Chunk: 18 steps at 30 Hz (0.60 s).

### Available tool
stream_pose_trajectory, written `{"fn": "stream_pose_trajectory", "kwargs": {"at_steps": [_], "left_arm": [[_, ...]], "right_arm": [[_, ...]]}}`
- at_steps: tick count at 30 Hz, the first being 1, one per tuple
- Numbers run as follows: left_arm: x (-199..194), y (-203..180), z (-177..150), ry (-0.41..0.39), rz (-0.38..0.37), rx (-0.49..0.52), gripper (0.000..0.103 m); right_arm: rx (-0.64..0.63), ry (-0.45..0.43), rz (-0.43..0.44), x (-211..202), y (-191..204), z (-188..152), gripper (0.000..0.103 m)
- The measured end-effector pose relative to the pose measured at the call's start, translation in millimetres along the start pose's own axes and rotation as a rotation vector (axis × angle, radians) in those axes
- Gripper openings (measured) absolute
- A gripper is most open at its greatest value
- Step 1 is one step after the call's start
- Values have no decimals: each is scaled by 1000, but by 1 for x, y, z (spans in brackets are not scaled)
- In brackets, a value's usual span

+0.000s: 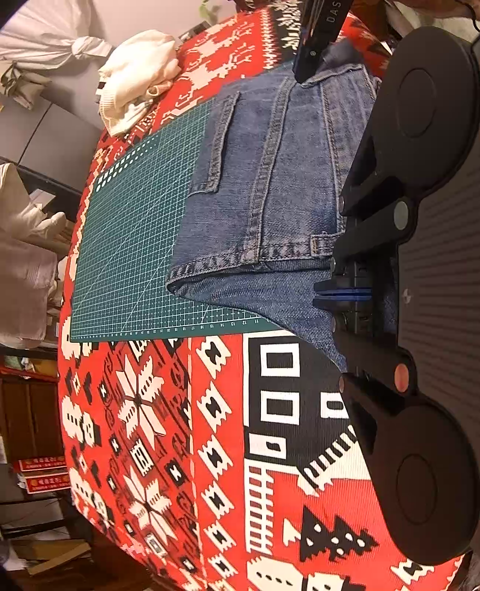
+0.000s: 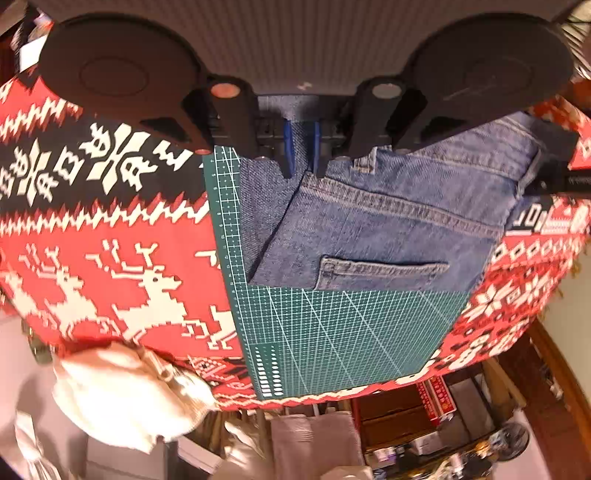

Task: Fold clothes

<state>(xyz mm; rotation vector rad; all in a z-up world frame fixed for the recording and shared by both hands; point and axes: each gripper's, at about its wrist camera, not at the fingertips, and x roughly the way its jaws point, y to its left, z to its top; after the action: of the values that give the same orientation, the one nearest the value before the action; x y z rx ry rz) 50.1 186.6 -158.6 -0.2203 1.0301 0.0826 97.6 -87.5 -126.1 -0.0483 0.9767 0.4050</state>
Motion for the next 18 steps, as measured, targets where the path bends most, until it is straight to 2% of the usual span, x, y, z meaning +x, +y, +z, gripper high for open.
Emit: {"fn": "stream_pose_trajectory", "kwargs": {"at_steps": [7, 8, 10, 11, 18], "left_arm": [[-10, -7, -7, 0, 37, 46, 3], [-13, -8, -7, -3, 41, 49, 7], [-21, -9, -7, -20, 43, 49, 22], [-25, -9, -6, -31, 40, 47, 32], [-37, -23, 11, -68, -14, 45, 50]], "right_arm": [[-48, 9, -25, -12, 4, -7, 14], [-50, 6, -25, -15, 4, -8, 16], [-47, -14, -18, -24, 6, -6, 28], [-46, -27, -9, -29, 7, -4, 29], [-33, -84, 85, -46, 22, 19, 58]]}}
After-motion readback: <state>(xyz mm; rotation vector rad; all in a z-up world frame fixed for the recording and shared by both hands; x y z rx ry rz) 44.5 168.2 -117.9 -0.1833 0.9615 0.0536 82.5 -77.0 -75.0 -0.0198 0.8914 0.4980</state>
